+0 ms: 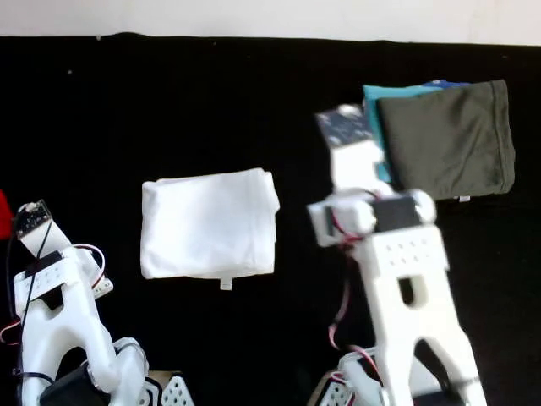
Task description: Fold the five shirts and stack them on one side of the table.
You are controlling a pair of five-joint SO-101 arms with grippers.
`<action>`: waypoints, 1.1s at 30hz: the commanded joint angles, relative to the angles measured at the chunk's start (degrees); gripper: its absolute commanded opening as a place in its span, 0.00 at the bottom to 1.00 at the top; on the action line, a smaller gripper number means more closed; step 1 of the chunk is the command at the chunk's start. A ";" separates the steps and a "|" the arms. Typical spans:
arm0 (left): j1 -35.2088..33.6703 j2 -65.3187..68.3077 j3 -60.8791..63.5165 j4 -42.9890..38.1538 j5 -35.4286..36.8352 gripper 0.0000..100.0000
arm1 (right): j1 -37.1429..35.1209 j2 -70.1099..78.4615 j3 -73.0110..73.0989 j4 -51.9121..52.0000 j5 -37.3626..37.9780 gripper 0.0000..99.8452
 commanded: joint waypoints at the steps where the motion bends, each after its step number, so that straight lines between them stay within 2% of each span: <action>1: -0.48 0.04 0.04 -1.58 -0.26 0.02 | -5.76 9.27 -8.84 0.31 -5.89 0.11; 7: -0.40 0.13 0.04 -1.67 -0.26 0.02 | -10.42 23.69 -20.79 0.75 -25.23 0.29; 10: -0.40 0.13 0.04 -1.67 -0.26 0.02 | -11.12 29.32 -25.45 0.84 -30.86 0.34; 16: -0.40 0.13 0.04 -1.67 -0.26 0.02 | -14.64 39.34 -33.01 1.63 -31.91 0.36; 27: -0.40 0.13 0.04 -1.67 -0.18 0.02 | -15.43 58.95 -49.19 1.98 -32.09 0.36; 33: -0.40 0.13 0.04 -1.67 -0.18 0.02 | -15.43 68.79 -55.87 1.80 -35.34 0.35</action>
